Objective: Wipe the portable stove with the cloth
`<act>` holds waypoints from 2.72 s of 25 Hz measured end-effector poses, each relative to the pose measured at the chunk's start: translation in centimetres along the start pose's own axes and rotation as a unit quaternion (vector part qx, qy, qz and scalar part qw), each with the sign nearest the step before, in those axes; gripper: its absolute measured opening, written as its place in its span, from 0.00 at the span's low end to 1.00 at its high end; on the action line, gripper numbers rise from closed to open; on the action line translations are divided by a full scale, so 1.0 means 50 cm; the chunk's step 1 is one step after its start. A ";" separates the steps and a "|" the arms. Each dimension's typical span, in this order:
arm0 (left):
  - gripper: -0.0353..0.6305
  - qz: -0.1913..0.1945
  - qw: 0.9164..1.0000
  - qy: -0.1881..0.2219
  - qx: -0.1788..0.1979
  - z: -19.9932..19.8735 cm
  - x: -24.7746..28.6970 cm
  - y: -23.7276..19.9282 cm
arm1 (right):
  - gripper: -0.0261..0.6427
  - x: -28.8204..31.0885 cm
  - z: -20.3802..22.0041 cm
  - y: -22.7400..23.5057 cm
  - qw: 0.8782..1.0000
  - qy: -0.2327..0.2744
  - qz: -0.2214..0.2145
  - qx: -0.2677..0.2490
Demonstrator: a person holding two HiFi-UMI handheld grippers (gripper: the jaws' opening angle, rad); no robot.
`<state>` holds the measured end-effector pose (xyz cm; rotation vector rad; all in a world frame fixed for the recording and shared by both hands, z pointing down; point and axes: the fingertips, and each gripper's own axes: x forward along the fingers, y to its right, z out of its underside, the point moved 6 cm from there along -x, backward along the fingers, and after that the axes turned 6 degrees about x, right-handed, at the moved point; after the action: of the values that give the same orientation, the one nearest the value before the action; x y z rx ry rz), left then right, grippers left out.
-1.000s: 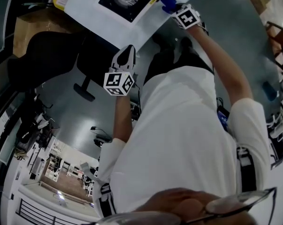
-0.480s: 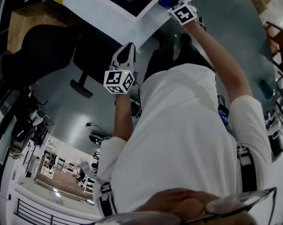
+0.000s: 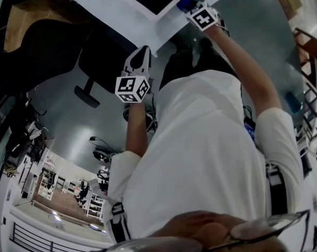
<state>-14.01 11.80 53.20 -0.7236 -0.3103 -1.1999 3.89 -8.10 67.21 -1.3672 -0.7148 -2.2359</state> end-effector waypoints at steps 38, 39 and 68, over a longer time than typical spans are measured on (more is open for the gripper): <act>0.11 -0.068 0.992 0.073 -0.071 0.098 -0.122 -0.044 | 0.24 0.049 -0.001 -0.297 0.985 -0.060 -0.095 -0.135; 0.11 -0.072 0.992 0.077 -0.073 0.100 -0.130 -0.044 | 0.24 0.045 -0.003 -0.306 0.983 -0.059 -0.097 -0.142; 0.11 -0.180 0.957 0.132 -0.183 0.086 -0.084 -0.012 | 0.24 -0.003 -0.113 -0.373 0.852 -0.112 -0.189 -0.475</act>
<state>-15.43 17.57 54.16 -0.8354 0.0108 -1.7095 -10.95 2.91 61.09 -2.0846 0.1725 -2.9484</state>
